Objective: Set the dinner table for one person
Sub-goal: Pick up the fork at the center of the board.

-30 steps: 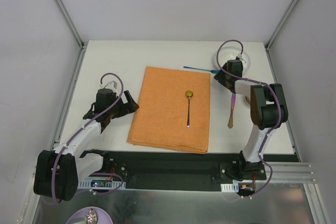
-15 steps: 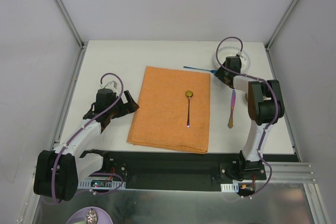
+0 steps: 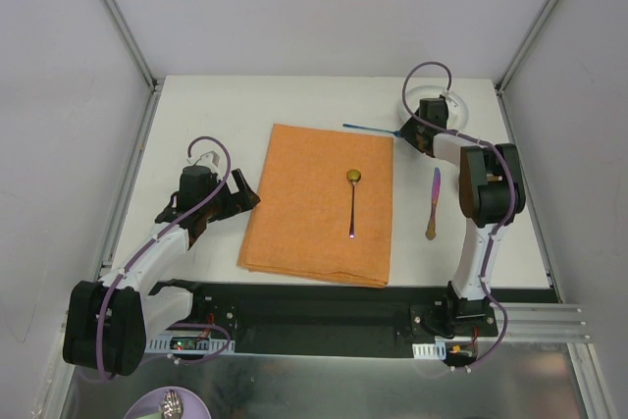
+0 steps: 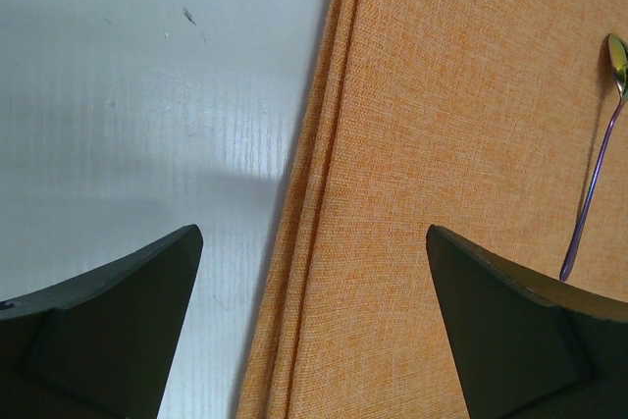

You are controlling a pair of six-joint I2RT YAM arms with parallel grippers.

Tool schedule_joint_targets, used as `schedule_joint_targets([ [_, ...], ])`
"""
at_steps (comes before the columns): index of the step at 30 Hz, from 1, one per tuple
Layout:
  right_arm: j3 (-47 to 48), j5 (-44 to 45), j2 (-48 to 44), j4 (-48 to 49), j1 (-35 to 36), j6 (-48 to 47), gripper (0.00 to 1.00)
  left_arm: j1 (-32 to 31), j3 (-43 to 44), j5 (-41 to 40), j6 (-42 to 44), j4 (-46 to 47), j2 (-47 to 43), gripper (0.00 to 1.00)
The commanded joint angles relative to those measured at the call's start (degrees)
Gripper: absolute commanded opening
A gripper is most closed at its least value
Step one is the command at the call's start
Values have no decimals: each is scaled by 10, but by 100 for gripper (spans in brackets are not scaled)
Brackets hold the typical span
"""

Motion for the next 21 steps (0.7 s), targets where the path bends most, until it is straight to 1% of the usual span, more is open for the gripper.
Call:
schedule_joint_targets([
  [1, 34, 10, 13, -13, 3, 5, 50, -6, -2, -4, 11, 2, -1, 99],
  [11, 64, 6, 31, -34, 2, 5, 50, -6, -1, -5, 13, 2, -1, 99],
  [14, 68, 3, 33, -37, 2, 5, 41, -6, -1, -6, 13, 2, -1, 99],
  [15, 68, 3, 34, -37, 2, 6, 32, -6, -1, -6, 13, 2, -1, 99],
  [18, 70, 0, 36, -37, 1, 8, 19, -7, -1, -6, 13, 2, -1, 99],
  [20, 71, -3, 37, -37, 0, 9, 13, -6, -1, -5, 13, 2, -1, 99],
  [21, 71, -4, 37, -38, 0, 10, 8, -6, -1, -6, 13, 2, -1, 99],
])
